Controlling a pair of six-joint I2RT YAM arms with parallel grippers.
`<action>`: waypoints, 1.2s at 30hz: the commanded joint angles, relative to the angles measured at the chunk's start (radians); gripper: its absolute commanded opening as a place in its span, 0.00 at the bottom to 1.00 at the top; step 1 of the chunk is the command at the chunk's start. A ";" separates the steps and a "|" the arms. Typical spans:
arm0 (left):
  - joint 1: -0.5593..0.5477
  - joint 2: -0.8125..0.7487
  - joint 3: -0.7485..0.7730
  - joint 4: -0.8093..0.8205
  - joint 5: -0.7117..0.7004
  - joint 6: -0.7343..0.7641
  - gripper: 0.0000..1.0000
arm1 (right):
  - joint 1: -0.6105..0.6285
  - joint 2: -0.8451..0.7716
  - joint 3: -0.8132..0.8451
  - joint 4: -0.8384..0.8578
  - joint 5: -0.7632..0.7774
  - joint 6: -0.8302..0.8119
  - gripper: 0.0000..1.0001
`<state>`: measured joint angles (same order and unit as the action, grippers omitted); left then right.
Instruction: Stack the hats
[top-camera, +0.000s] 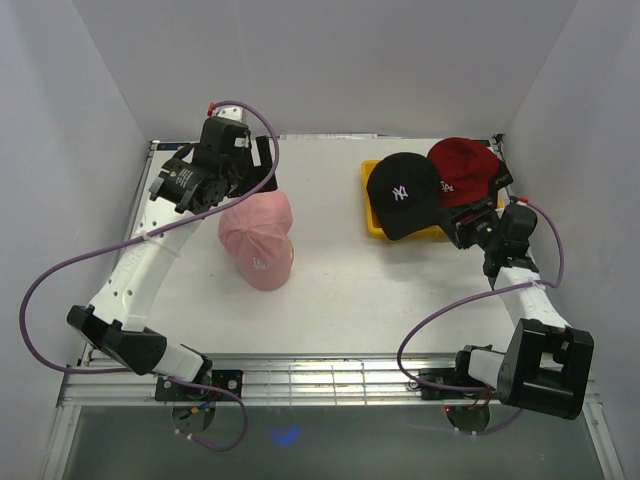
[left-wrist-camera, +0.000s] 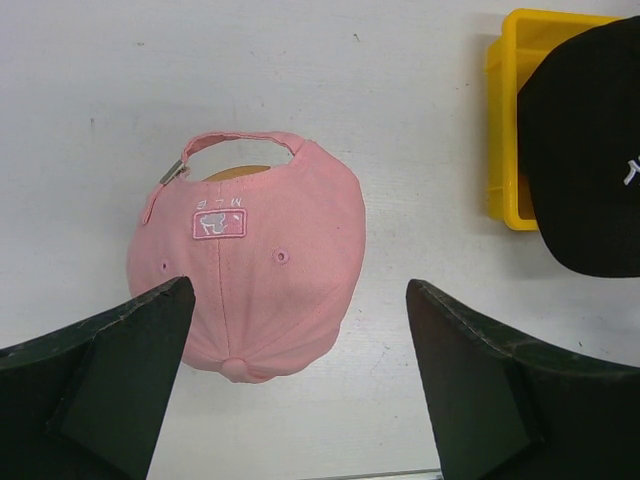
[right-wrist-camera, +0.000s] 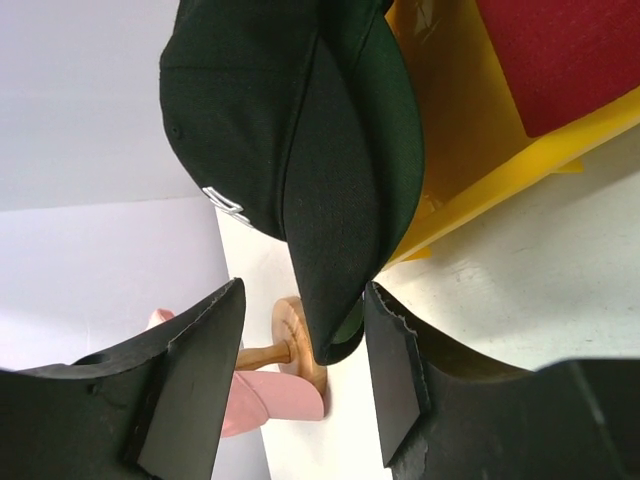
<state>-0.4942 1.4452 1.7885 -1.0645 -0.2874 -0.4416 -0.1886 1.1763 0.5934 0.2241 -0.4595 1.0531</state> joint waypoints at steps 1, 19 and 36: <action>0.000 -0.035 -0.011 0.017 0.001 0.006 0.98 | -0.003 -0.009 0.020 0.078 -0.022 0.024 0.56; 0.000 -0.031 -0.008 0.015 0.001 0.006 0.98 | 0.003 0.037 -0.049 0.271 -0.042 0.143 0.54; 0.000 -0.032 -0.008 0.011 -0.007 0.017 0.98 | 0.024 0.080 -0.129 0.386 -0.018 0.196 0.53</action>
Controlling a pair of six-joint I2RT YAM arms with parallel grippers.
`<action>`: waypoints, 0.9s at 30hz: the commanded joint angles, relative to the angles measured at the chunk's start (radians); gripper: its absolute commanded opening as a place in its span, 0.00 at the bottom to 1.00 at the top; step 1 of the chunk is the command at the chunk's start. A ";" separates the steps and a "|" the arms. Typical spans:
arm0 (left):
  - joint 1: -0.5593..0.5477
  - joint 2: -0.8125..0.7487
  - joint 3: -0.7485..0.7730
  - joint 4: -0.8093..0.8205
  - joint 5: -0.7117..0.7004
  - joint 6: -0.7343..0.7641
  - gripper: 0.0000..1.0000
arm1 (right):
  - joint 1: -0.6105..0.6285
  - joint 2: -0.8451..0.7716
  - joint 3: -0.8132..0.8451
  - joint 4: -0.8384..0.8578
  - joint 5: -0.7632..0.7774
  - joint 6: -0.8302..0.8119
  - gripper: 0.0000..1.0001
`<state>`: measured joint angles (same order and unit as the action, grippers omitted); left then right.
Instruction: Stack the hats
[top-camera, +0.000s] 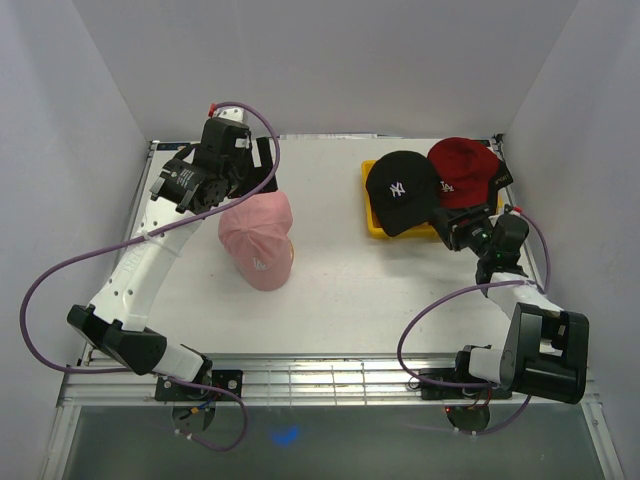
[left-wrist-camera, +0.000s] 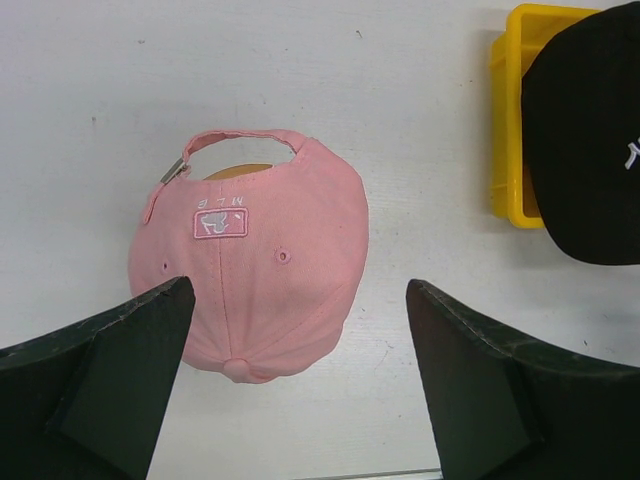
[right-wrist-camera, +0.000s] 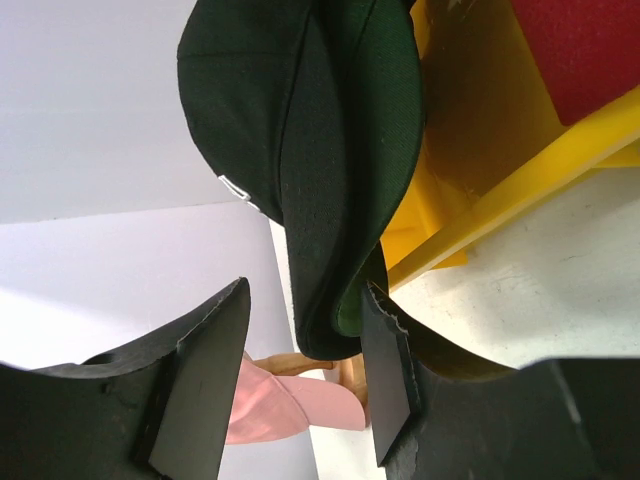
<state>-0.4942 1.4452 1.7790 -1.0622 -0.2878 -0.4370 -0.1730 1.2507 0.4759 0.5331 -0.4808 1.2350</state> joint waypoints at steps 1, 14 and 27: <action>0.000 -0.032 0.002 0.007 -0.008 0.012 0.98 | 0.010 0.004 -0.011 0.079 0.005 0.015 0.54; 0.000 -0.034 0.000 0.007 -0.007 0.009 0.98 | 0.033 -0.008 0.026 0.070 0.013 0.026 0.52; 0.000 -0.035 -0.004 0.005 -0.005 0.009 0.98 | 0.036 -0.051 0.038 0.039 0.005 0.027 0.51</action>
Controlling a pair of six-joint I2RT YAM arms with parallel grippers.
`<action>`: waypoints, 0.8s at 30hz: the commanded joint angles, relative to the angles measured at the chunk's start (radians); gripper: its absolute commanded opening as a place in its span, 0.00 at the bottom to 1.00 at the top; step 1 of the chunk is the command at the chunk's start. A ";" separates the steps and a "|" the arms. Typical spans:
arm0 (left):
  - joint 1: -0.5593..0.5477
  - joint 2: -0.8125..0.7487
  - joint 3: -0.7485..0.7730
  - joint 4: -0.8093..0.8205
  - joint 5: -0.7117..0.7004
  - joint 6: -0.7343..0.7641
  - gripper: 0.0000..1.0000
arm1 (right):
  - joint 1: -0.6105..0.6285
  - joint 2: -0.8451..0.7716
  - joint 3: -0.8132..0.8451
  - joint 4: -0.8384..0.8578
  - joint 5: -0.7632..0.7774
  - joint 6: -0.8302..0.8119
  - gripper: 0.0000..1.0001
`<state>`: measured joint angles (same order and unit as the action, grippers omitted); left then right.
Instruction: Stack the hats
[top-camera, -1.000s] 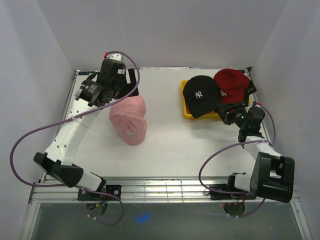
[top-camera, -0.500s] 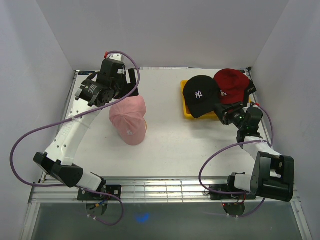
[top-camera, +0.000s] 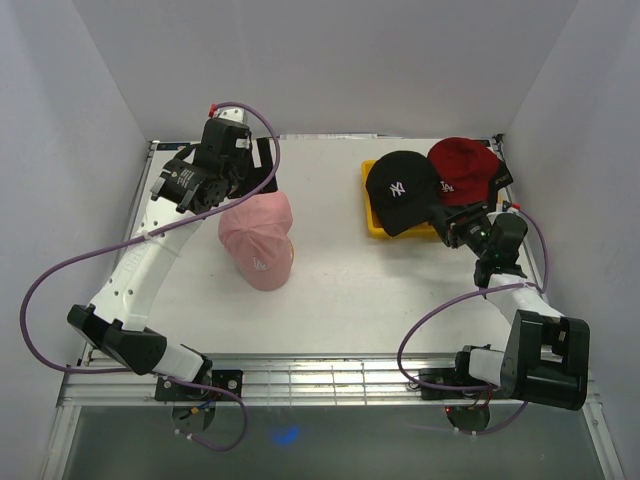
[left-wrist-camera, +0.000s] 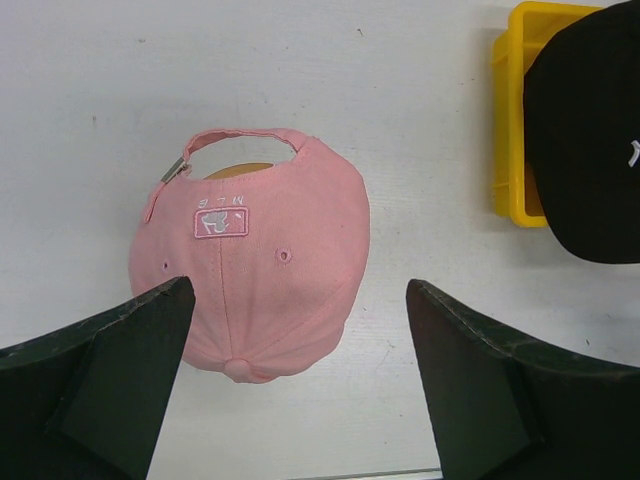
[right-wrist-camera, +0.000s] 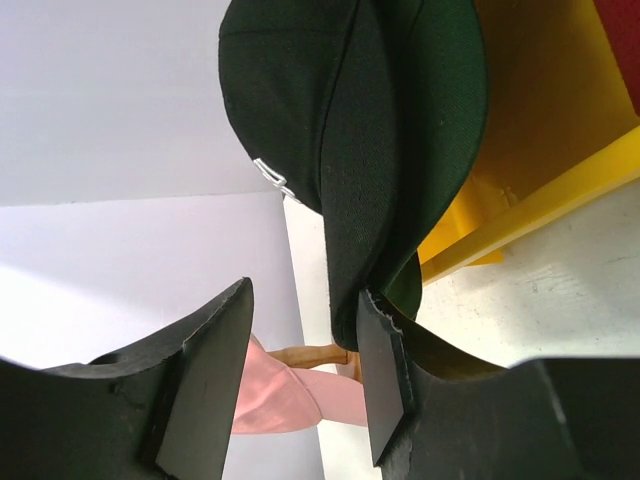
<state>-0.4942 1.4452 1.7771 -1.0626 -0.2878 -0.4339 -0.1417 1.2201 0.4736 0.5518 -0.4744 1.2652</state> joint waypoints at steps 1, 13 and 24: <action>0.000 -0.037 -0.002 0.006 -0.005 0.006 0.98 | 0.005 -0.021 0.039 0.028 -0.003 0.002 0.51; 0.000 -0.040 -0.001 0.006 -0.010 0.011 0.98 | 0.022 0.028 0.040 0.086 0.013 0.028 0.51; 0.000 -0.043 0.002 -0.005 -0.022 0.014 0.98 | 0.079 0.097 0.054 0.138 0.054 0.043 0.51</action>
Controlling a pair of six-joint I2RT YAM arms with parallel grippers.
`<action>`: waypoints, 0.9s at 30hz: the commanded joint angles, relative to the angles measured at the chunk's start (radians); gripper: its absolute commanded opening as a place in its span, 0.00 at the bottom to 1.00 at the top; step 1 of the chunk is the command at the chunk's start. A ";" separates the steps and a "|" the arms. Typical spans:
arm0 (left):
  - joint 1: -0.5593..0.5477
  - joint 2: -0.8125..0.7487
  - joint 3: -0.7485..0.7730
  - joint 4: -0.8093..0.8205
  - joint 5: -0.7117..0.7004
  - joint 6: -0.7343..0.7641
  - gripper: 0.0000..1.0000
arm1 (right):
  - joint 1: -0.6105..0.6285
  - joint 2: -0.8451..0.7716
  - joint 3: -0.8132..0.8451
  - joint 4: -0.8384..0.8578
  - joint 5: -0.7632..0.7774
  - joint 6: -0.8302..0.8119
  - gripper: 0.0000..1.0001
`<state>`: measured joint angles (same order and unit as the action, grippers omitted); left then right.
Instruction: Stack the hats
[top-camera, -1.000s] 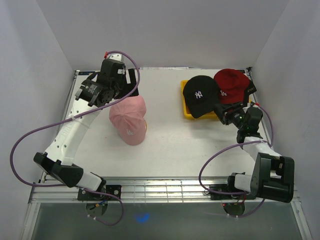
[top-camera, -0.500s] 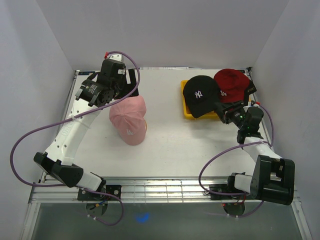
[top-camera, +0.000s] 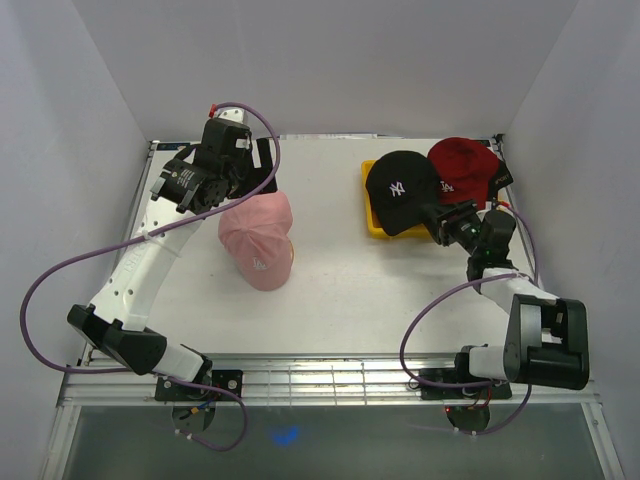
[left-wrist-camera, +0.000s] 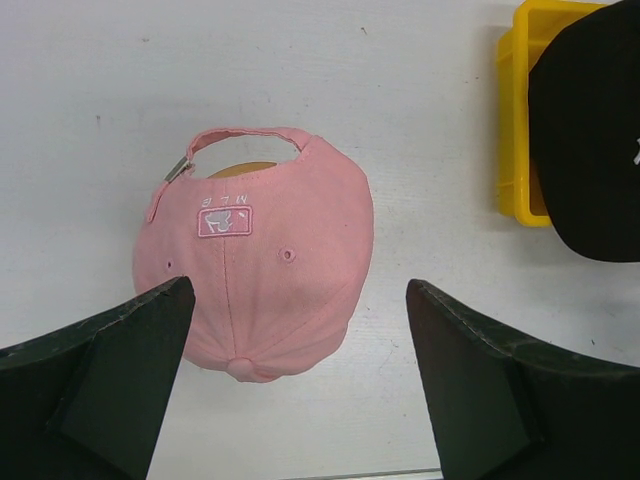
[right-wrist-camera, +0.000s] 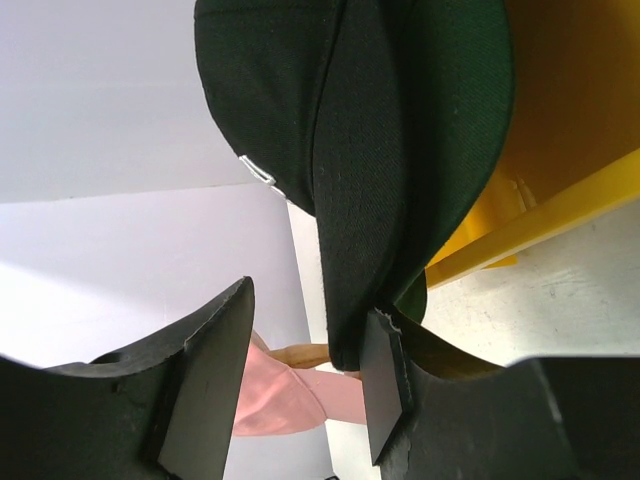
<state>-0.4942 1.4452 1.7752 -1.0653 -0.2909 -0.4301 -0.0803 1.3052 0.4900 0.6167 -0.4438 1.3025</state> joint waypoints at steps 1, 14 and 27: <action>0.000 -0.043 0.004 -0.001 -0.021 0.013 0.98 | 0.022 0.026 0.038 0.081 0.025 0.010 0.51; 0.000 -0.045 0.000 -0.002 -0.028 0.017 0.98 | 0.057 0.108 0.081 0.115 0.050 0.014 0.44; 0.000 -0.040 0.006 -0.002 -0.031 0.022 0.98 | 0.057 0.141 0.151 0.340 -0.004 0.156 0.08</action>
<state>-0.4942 1.4452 1.7752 -1.0687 -0.3073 -0.4160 -0.0277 1.4425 0.5838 0.7589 -0.4240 1.3911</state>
